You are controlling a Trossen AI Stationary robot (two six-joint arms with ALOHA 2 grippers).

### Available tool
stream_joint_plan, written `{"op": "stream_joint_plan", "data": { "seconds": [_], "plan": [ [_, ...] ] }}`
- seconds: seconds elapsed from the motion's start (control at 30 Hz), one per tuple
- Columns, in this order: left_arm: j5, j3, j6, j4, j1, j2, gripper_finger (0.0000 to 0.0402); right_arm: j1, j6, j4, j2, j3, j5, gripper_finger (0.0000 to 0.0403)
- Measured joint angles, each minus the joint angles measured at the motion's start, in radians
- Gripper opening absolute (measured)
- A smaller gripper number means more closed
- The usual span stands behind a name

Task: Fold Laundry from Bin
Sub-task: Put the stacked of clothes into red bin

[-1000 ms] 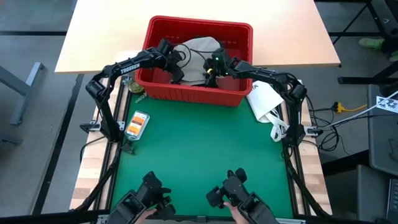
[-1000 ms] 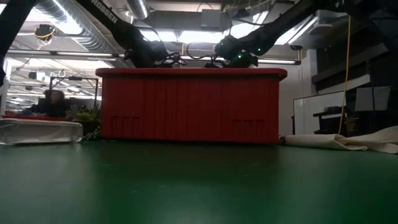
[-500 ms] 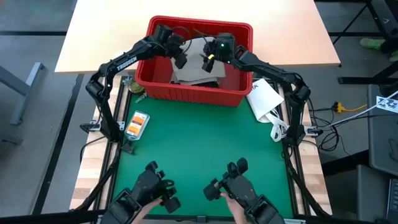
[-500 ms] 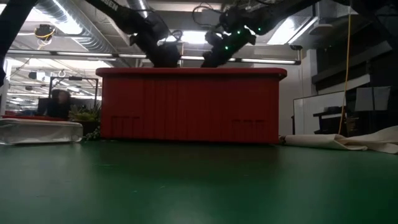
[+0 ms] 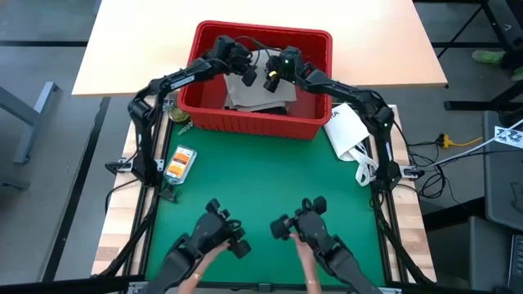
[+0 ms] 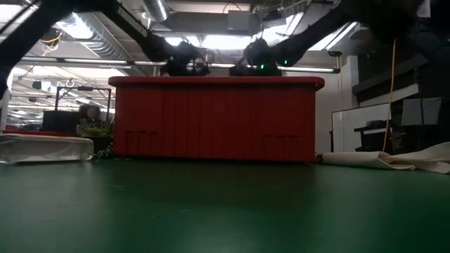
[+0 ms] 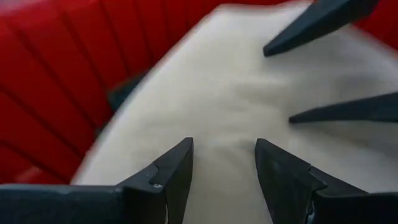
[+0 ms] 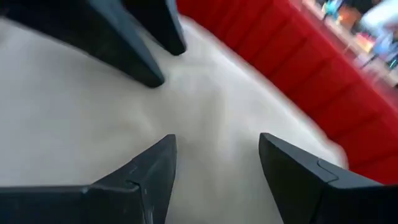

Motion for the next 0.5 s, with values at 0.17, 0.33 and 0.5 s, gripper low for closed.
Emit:
{"op": "stream_joint_plan", "data": {
  "seconds": [0.17,0.33,0.5],
  "plan": [
    [-0.005,0.0,0.0,0.047,0.012,0.092,0.0167,-0.028,0.068,0.011,0.064,0.0,-0.018,0.0229],
    [0.004,0.0,-0.008,0.054,0.028,0.145,0.0167,-0.044,0.075,0.011,0.113,0.004,-0.055,0.0229],
    [0.02,0.001,-0.023,0.054,0.035,0.153,0.0167,-0.045,0.075,0.006,0.124,0.005,-0.056,0.0229]
  ]
}}
